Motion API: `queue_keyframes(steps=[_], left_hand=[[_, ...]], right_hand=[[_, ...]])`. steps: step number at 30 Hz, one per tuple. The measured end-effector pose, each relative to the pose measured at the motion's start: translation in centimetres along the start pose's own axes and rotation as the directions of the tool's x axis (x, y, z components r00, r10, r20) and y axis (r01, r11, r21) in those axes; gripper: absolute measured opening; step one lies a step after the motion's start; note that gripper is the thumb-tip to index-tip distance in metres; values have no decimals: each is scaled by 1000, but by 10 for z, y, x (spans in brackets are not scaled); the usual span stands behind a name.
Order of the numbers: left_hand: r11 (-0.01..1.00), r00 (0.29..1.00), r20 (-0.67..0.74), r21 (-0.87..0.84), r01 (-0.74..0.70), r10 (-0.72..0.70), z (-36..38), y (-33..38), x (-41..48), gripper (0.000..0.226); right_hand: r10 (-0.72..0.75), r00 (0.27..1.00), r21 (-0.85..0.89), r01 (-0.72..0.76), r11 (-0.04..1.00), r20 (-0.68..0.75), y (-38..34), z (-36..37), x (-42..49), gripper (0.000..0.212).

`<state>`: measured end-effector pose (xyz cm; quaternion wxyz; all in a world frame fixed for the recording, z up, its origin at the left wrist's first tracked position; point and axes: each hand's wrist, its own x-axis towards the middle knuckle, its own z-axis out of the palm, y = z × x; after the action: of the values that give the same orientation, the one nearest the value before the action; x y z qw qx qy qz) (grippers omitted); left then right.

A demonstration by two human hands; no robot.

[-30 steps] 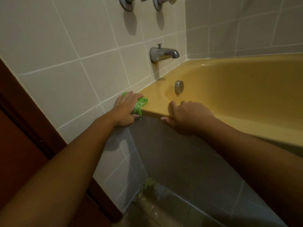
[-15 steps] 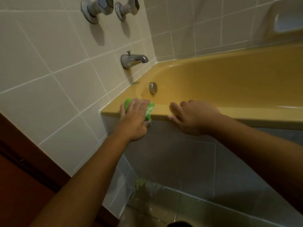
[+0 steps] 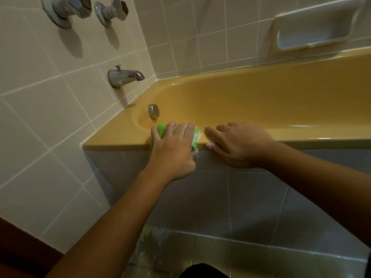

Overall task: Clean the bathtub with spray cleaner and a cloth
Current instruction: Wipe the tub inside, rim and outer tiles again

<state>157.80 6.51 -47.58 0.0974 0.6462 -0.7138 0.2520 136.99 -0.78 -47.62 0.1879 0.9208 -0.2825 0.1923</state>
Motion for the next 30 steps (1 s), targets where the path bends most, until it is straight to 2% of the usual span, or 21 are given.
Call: queue_keyframes(steps=[3, 7, 11, 14, 17, 23, 30], left_hand=[[1000, 1000, -10, -23, -5, 4, 0, 16, 3, 76], [998, 1000, 0, -65, 17, -17, -4, 28, 5, 71], [997, 999, 12, -62, 36, -35, -3, 25, 5, 74], [996, 998, 20, -66, 65, -64, -6, 39, 7, 74], [997, 999, 12, -64, 47, -47, -11, 60, 10, 72], [997, 1000, -15, -75, -5, 4, -18, 94, 17, 70], [994, 999, -41, -103, -32, 28, -30, 151, 27, 67]], right_hand=[[6, 1000, -50, -6, 999, -11, -1, -3, -3, 58], [11, 999, -25, -10, 1000, 38, 0, -8, -5, 58], [67, 997, -56, -65, 996, 33, 17, -18, -34, 63], [68, 997, -81, -66, 995, 32, 23, -19, -42, 57], [73, 996, -67, -69, 995, 60, 25, -18, -40, 55], [98, 993, -62, -94, 994, 65, 49, -28, -74, 66], [147, 987, -99, -140, 985, 67, 76, -43, -117, 63]])
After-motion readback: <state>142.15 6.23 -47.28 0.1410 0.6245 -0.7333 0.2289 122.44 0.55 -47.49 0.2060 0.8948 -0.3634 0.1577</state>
